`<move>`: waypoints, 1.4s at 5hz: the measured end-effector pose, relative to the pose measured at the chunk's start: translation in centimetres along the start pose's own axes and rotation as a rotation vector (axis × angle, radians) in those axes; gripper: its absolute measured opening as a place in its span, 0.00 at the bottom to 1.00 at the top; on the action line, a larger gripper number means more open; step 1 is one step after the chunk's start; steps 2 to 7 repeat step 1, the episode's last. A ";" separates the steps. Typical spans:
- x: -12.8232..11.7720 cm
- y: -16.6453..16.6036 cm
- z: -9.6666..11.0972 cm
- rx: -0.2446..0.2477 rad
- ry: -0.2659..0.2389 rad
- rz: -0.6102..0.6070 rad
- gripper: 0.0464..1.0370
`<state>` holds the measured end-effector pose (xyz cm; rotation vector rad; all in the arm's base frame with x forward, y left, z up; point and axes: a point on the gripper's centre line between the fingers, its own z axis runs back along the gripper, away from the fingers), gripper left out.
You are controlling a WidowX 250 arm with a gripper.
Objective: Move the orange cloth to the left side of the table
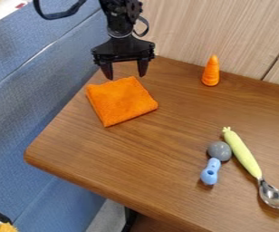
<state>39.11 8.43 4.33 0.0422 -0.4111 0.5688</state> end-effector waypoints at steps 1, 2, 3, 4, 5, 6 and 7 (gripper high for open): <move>0.4 -0.3 0.4 -0.015 -0.015 -0.045 0.96; 0.4 -0.3 0.4 -0.015 -0.015 -0.045 0.96; 0.4 -0.3 0.4 -0.015 -0.015 -0.045 0.96; 0.4 -0.3 0.4 -0.015 -0.015 -0.045 0.96; 0.4 -0.3 0.4 -0.015 -0.015 -0.045 0.96; 0.4 -0.3 0.4 -0.015 -0.015 -0.045 0.96; 0.4 -0.3 0.4 -0.015 -0.015 -0.045 0.96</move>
